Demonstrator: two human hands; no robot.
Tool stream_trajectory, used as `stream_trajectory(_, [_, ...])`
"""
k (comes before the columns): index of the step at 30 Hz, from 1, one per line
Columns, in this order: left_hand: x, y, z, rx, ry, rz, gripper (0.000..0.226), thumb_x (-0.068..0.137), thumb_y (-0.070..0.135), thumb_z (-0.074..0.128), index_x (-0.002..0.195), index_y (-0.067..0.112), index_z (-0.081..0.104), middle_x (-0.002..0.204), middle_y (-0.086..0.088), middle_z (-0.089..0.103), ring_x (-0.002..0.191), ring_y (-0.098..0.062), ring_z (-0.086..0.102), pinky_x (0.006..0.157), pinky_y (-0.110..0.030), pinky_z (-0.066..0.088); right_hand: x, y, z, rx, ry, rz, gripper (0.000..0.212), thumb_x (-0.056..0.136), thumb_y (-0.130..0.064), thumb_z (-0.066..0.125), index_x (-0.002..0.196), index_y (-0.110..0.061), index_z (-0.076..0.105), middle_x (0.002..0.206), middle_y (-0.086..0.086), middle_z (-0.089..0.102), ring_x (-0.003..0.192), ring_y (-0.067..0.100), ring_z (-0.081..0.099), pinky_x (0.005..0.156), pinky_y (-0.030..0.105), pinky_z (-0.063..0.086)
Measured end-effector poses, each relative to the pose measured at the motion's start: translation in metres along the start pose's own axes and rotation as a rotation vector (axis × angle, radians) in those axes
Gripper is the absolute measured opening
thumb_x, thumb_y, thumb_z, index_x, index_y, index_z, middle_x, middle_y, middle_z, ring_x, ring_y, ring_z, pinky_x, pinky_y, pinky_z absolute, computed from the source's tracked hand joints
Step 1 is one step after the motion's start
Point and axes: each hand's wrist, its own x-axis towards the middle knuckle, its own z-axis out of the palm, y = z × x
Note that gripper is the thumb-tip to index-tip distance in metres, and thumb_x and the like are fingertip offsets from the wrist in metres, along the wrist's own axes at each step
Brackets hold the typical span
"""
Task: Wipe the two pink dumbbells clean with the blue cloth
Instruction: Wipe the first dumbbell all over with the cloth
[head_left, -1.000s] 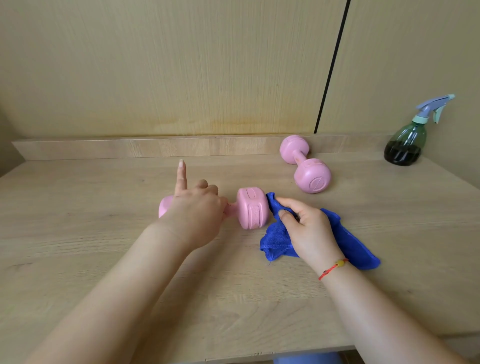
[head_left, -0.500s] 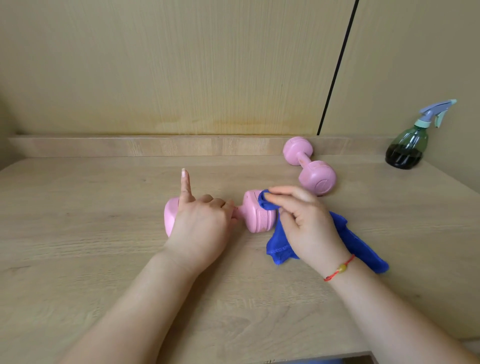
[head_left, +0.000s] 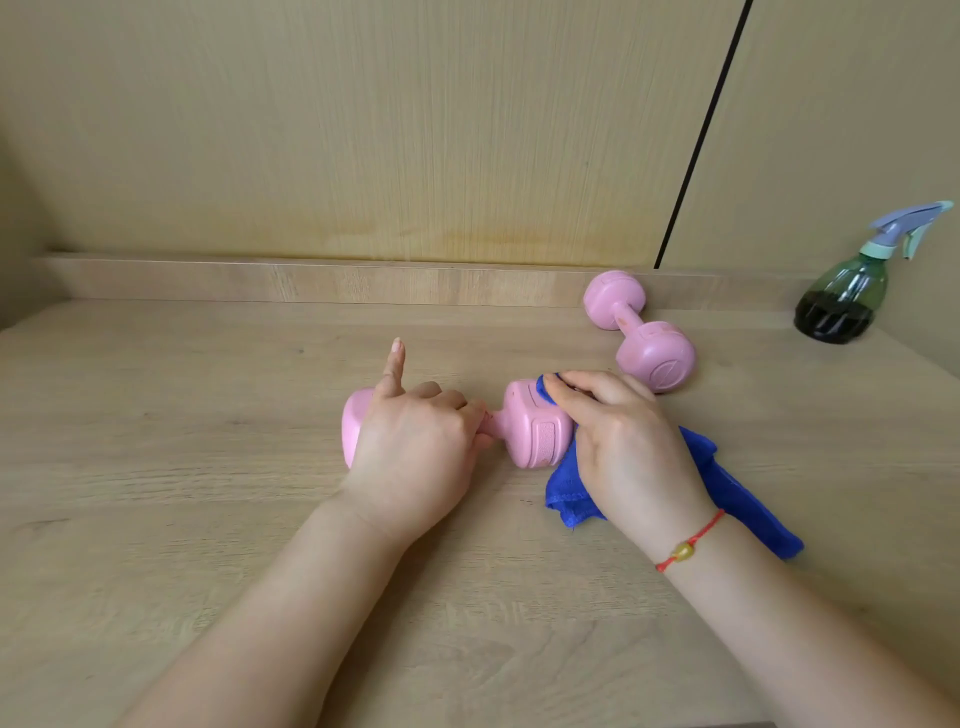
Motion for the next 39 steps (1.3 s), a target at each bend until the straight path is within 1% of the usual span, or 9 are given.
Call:
stream_trajectory(6, [0.000,0.000,0.003,0.001,0.007,-0.014,0.027,0.083,0.031,0.049,0.069,0.018,0.068,0.057,0.003,0.059,0.057,-0.026,0.058,0.106,-0.066,0.034,-0.006,-0.007,-0.009,-0.048,0.029,-0.086,0.043,0.076,0.006,0.051,0.109,-0.008,0.074,0.107,0.006,0.068,0.089,0.031,0.060,0.079,0.033,0.053])
stream_trajectory(12, [0.001,-0.005,0.004,-0.061,-0.001,0.021,0.010,0.074,0.029,0.077,0.075,0.020,0.071,0.062,0.003,0.062,0.061,-0.026,0.062,0.103,-0.058,0.040,0.010,-0.004,-0.008,-0.009,-0.012,-0.141,0.052,0.082,-0.007,0.029,0.105,-0.012,0.075,0.103,0.005,0.069,0.087,0.032,0.060,0.079,0.029,0.047])
stream_trajectory(18, [0.001,-0.003,0.000,-0.078,0.012,0.018,0.023,0.078,0.034,0.056,0.080,0.021,0.075,0.063,0.003,0.064,0.061,-0.025,0.064,0.102,-0.055,0.043,0.044,-0.003,0.001,-0.030,-0.187,-0.164,0.043,0.073,0.003,0.052,0.101,-0.017,0.077,0.094,0.001,0.070,0.084,0.033,0.057,0.071,0.042,0.054])
stream_trajectory(23, [0.001,-0.003,-0.003,-0.085,0.010,0.009,0.035,0.081,0.039,0.044,0.079,0.021,0.074,0.062,0.003,0.065,0.062,-0.025,0.064,0.097,-0.050,0.048,0.073,-0.006,-0.001,-0.093,-0.501,-0.360,0.044,0.086,0.004,0.052,0.109,-0.026,0.075,0.108,-0.007,0.067,0.099,0.025,0.049,0.082,0.031,0.038])
stream_trajectory(27, [0.000,-0.003,-0.002,-0.095,-0.004,-0.016,0.020,0.078,0.037,0.058,0.073,0.022,0.070,0.060,0.004,0.063,0.062,-0.024,0.063,0.094,-0.044,0.050,0.073,-0.005,-0.017,-0.075,-0.373,-0.502,0.045,0.070,0.006,0.058,0.088,-0.030,0.079,0.092,-0.016,0.072,0.083,0.017,0.063,0.068,0.009,0.003])
stream_trajectory(31, [-0.001,-0.002,-0.003,-0.082,-0.022,-0.018,0.017,0.077,0.039,0.064,0.074,0.023,0.069,0.060,0.006,0.063,0.062,-0.022,0.063,0.093,-0.042,0.049,0.064,0.003,-0.022,0.057,-0.304,-0.530,0.048,0.063,0.008,0.057,0.083,-0.029,0.080,0.091,-0.017,0.073,0.086,0.005,0.053,0.075,-0.005,0.028])
stream_trajectory(33, [0.001,-0.001,-0.004,-0.078,-0.037,-0.025,0.025,0.080,0.040,0.051,0.072,0.025,0.069,0.059,0.006,0.062,0.062,-0.022,0.062,0.094,-0.041,0.049,0.058,0.008,-0.022,0.144,-0.295,-0.488,0.051,0.066,0.019,0.060,0.089,-0.022,0.080,0.096,-0.009,0.075,0.089,0.008,0.050,0.102,-0.002,0.014])
stream_trajectory(35, [0.002,-0.001,-0.004,-0.074,-0.054,-0.026,0.030,0.081,0.039,0.044,0.068,0.025,0.068,0.059,0.006,0.062,0.062,-0.022,0.062,0.094,-0.041,0.048,0.050,0.016,-0.023,0.185,-0.273,-0.449,0.050,0.072,0.021,0.059,0.095,-0.017,0.080,0.103,-0.004,0.074,0.092,0.012,0.052,0.105,-0.001,0.005])
stream_trajectory(39, [0.001,0.000,-0.004,-0.069,-0.068,-0.022,0.031,0.079,0.038,0.045,0.069,0.024,0.070,0.060,0.006,0.064,0.063,-0.023,0.064,0.097,-0.045,0.047,0.025,0.035,-0.023,0.297,-0.255,-0.357,0.039,0.094,-0.002,0.043,0.110,-0.016,0.075,0.120,-0.004,0.068,0.098,0.023,0.057,0.102,0.018,0.036])
